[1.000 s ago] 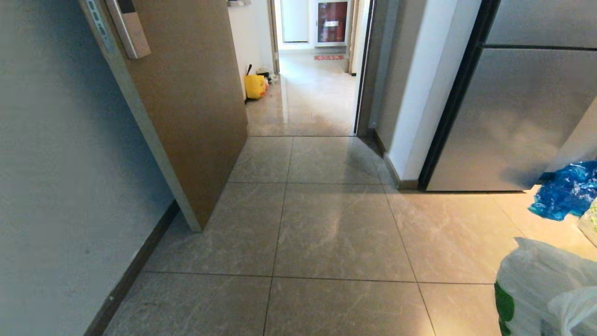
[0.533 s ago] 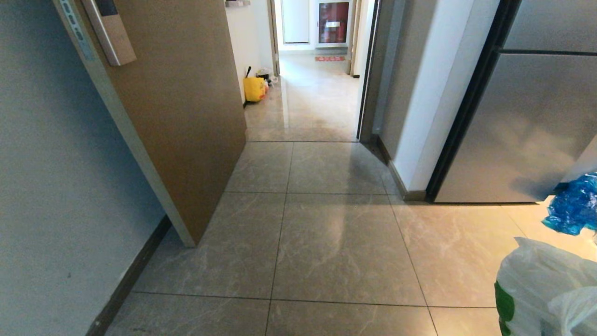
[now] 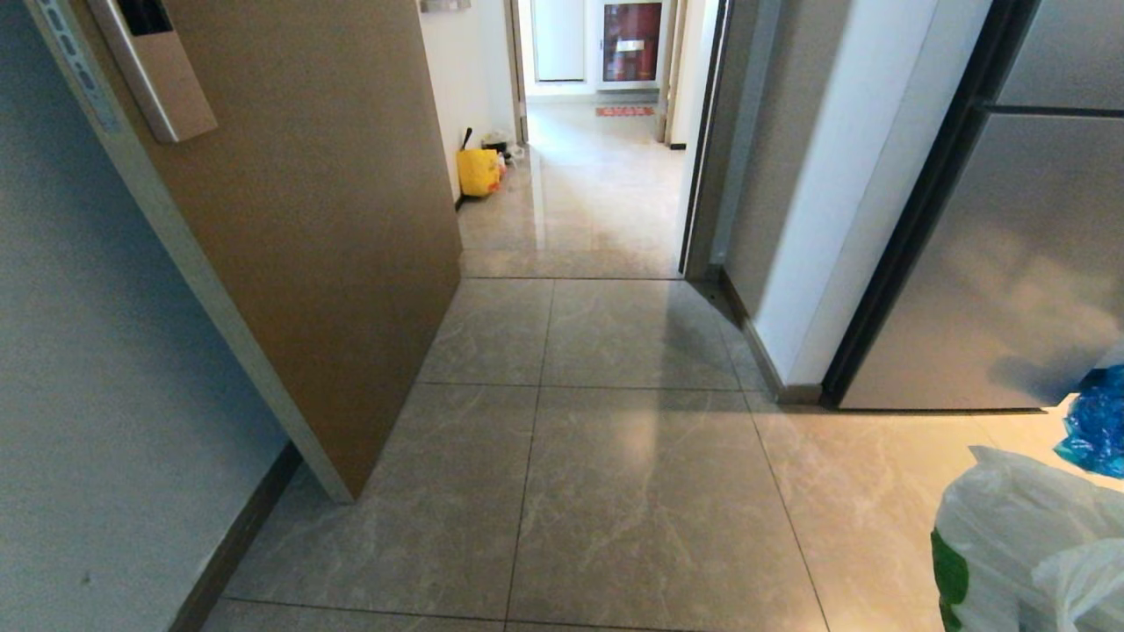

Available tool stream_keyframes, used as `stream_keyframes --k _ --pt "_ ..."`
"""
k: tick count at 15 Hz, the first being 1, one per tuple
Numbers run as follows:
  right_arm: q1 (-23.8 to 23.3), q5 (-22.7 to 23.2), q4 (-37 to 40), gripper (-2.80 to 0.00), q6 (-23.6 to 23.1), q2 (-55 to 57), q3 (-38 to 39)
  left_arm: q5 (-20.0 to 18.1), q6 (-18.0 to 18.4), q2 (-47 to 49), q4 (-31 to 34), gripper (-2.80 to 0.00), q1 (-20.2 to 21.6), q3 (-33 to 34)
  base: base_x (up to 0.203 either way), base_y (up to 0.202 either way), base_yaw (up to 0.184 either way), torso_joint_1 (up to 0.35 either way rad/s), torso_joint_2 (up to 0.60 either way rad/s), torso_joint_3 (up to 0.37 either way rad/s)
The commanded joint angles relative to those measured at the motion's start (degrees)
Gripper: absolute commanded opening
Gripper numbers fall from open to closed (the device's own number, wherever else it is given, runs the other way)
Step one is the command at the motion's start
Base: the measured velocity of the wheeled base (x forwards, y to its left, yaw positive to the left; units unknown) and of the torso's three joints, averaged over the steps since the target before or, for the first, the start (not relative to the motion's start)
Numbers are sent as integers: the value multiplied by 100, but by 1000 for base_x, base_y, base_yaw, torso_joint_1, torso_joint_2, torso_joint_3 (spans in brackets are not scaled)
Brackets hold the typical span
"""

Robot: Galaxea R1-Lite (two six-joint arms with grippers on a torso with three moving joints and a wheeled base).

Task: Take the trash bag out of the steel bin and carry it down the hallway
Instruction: Put the trash bag at the door

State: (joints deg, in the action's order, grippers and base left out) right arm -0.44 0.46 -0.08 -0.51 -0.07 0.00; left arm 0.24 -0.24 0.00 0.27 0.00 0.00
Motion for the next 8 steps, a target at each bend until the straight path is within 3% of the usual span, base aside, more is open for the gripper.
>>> stream_keyframes --k 1,8 --pt "0 7 -1 -280 -2 7 0 2 -2 0 0 -280 0 0 191 0 1 6 4 2" --pt "0 1 -1 -280 -2 7 0 2 -2 0 0 -280 0 0 191 0 1 0 2 3"
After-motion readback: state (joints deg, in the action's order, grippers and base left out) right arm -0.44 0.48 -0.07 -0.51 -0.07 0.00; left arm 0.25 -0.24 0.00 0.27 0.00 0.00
